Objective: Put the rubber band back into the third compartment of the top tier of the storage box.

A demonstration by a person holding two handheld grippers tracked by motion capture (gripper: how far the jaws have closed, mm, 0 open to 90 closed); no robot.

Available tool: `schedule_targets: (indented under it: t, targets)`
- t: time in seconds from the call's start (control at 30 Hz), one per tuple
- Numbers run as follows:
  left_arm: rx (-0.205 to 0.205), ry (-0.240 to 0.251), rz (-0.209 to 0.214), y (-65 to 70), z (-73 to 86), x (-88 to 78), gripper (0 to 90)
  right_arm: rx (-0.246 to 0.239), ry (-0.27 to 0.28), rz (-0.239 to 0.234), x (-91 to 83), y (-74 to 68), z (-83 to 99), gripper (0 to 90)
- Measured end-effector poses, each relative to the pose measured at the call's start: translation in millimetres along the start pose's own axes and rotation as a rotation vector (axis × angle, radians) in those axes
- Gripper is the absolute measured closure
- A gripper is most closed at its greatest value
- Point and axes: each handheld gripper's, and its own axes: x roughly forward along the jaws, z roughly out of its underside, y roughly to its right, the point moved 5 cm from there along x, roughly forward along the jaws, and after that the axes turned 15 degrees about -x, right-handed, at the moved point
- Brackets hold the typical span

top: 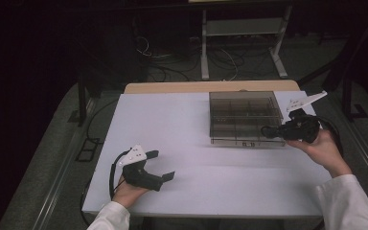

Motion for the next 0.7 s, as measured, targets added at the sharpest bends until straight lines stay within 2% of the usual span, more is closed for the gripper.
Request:
schedule_targets:
  t: [0.7]
  targets:
    - [0.001, -0.002, -0.002, -0.1, 0.2, 0.1, 0.0, 0.034, -0.031, 0.022, 9.3, 18.4, 10.3, 86.3]
